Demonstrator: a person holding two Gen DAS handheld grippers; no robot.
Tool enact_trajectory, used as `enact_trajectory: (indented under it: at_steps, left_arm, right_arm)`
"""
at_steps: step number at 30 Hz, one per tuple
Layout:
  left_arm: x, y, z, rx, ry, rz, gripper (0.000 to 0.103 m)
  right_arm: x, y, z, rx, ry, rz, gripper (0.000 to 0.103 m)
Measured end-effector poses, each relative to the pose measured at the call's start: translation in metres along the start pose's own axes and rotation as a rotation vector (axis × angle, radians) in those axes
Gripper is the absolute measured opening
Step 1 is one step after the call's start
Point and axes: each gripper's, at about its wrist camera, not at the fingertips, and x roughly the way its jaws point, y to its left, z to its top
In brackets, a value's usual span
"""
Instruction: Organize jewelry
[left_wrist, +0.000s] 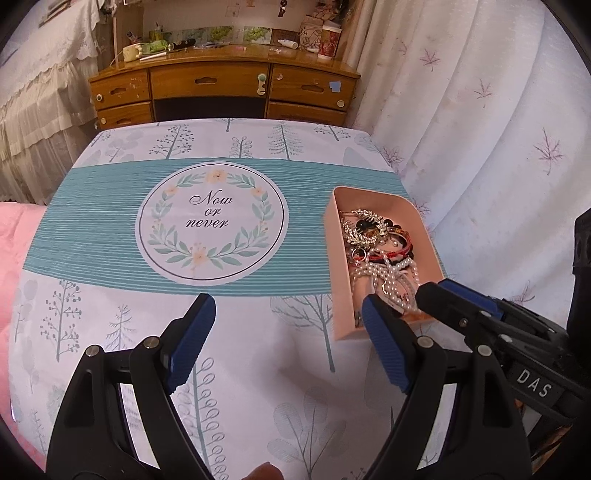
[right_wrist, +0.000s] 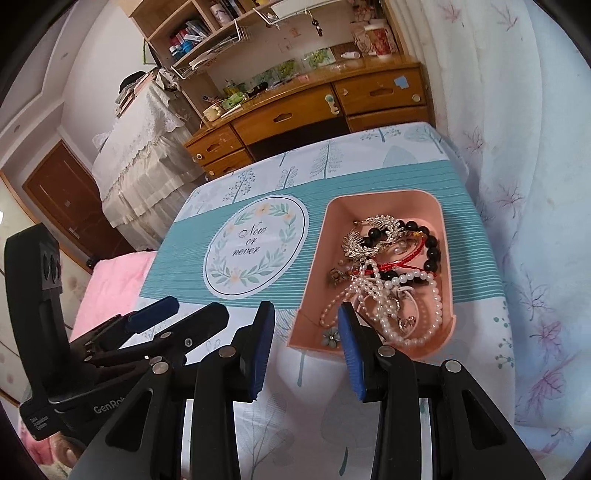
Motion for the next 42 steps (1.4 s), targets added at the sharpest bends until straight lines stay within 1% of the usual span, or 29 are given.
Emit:
enact_trajectory:
  at_steps: [5,10,13,15,18,24,28,34,42]
  left_arm:
    - [-0.018,0.000,-0.015,0.021,-0.011,0.013,0.080]
    - [-0.041,-0.003,-0.037,0.050,-0.024,0.055,0.080]
    - [-0.055,-0.004,-0.050,0.060,-0.033,0.082,0.080]
    - [-0.066,-0.003,-0.057,0.057,-0.044,0.105,0.080]
    - [-0.081,-0.002,-0.065,0.048,-0.064,0.123,0.081]
    - [-0.101,0.000,-0.082,0.027,-0.101,0.167,0.081]
    - [-0.106,0.002,-0.092,0.018,-0.120,0.194,0.081]
    - [-0.104,0.006,-0.100,0.018,-0.118,0.225,0.081]
    - [-0.099,0.009,-0.099,0.011,-0.115,0.236,0.081]
  right_arm:
    - [-0.015,0.008,-0.017,-0.018,-0.015,-0.028,0.036]
    - [-0.034,0.018,-0.039,-0.038,-0.044,-0.057,0.036]
    - [-0.052,0.031,-0.056,-0.069,-0.075,-0.085,0.042]
    - [-0.064,0.037,-0.064,-0.091,-0.096,-0.098,0.050]
    - [-0.081,0.049,-0.079,-0.118,-0.125,-0.103,0.055]
    - [-0.103,0.064,-0.100,-0.139,-0.153,-0.115,0.056]
    - [-0.108,0.069,-0.109,-0.149,-0.160,-0.127,0.056]
    - [-0.104,0.073,-0.122,-0.158,-0.159,-0.145,0.056]
    - [-0.094,0.073,-0.119,-0.153,-0.142,-0.141,0.056]
